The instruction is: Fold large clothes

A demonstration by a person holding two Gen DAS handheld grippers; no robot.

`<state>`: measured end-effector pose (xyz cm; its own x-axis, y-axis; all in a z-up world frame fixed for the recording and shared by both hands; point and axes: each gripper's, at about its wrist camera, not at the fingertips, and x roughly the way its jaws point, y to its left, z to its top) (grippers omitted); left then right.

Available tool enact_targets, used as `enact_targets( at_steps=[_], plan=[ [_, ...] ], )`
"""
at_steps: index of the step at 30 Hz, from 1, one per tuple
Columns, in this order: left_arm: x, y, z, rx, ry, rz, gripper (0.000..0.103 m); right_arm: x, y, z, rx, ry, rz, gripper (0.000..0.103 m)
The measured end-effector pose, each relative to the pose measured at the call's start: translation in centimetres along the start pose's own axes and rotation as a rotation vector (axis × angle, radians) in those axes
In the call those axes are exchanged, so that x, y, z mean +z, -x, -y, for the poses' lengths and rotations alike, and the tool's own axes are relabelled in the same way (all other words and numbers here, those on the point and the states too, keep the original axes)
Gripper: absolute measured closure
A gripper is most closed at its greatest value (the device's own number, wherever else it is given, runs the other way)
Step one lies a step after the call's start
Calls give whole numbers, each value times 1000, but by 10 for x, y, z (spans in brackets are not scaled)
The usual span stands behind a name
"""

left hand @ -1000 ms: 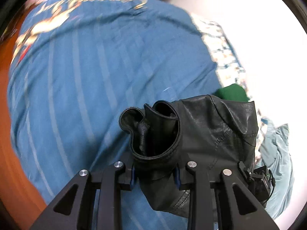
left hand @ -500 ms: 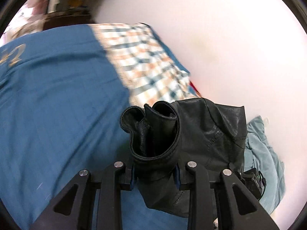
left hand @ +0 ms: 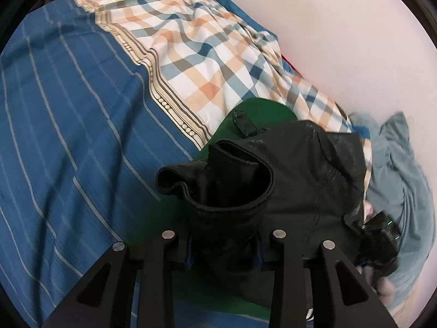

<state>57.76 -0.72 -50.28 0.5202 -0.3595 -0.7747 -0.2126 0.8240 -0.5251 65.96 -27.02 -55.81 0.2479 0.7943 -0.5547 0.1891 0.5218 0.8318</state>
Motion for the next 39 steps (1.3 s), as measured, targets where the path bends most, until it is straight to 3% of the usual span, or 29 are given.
enact_targets(
  at_steps=[2,4,5,6,7,13,16,17,19,22,25,33,39],
  plan=[
    [5,-3,6,35,-47,-8,68,-1,1,-27,-142,51,47,29],
    [4,0,22,116,-134,-9,61,-17,3,-47,-295,126,104,21],
    [3,0,27,149,-171,-13,47,-26,4,-58,-389,155,140,11],
    [1,3,36,193,-218,-7,16,-33,1,-69,-488,186,173,10],
    [-2,8,46,259,-280,19,5,-48,1,-79,-606,222,211,10],
    [-20,56,78,378,-481,116,3,-122,-26,-132,-978,279,342,9],
    [-33,90,84,406,-528,133,2,-151,14,-147,-1074,284,385,9],
    [-36,100,85,413,-542,135,2,-171,50,-149,-1082,282,392,9],
    [-44,131,88,422,-560,142,2,-199,80,-167,-1110,266,425,9],
    [-53,175,95,412,-572,147,2,-251,98,-216,-1137,262,469,8],
    [-68,227,108,402,-592,153,2,-308,144,-245,-1140,260,514,8],
    [-111,373,144,316,-641,195,2,-458,230,-356,-1168,282,652,8],
    [-145,467,165,268,-641,217,2,-550,283,-422,-1153,328,686,8]
  ],
)
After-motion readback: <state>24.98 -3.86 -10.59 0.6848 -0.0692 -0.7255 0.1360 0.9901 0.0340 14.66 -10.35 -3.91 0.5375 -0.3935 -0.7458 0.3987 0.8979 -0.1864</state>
